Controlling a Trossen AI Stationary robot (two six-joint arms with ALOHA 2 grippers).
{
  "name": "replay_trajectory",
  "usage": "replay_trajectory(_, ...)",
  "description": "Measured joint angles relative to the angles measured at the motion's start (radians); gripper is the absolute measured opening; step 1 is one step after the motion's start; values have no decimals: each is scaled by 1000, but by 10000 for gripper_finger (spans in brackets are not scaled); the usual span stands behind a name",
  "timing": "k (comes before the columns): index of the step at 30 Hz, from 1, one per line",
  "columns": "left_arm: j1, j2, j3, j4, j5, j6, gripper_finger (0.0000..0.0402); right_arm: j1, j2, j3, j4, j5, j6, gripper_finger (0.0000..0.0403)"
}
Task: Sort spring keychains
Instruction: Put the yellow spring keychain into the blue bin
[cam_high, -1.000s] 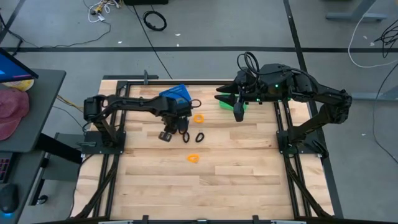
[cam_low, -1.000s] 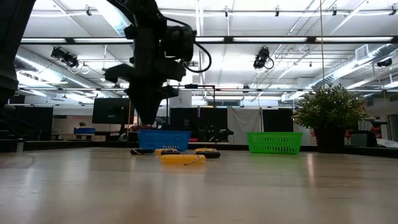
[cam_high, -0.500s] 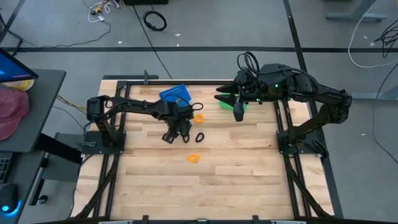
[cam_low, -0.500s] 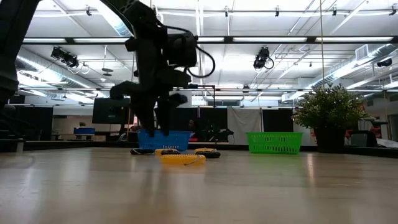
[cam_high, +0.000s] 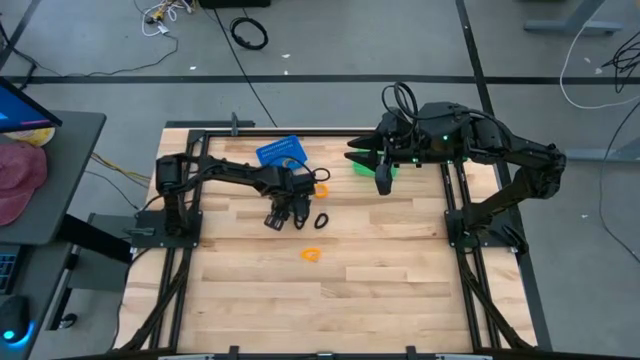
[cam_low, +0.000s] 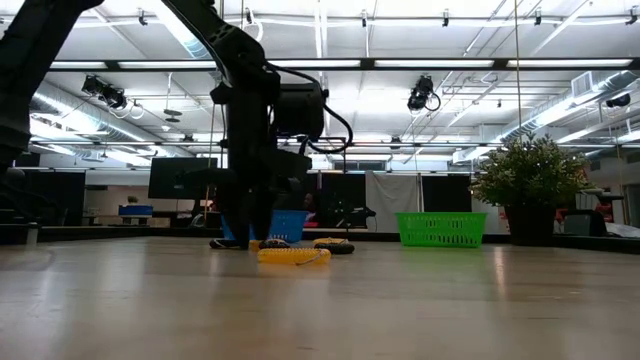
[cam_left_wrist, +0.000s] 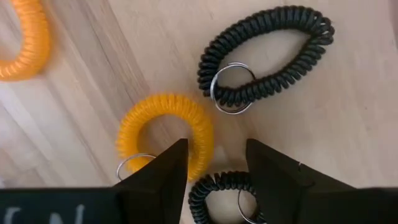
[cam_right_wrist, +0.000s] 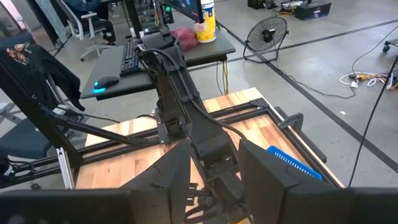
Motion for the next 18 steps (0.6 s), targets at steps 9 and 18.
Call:
replay_trajectory(9,-3,3,13,-21,-17,-7,81,0,0,0,4,0,3,136)
replay_trajectory(18,-8,-9,14,-19,-46,-31,12,0,0,0,6,0,-5,136)
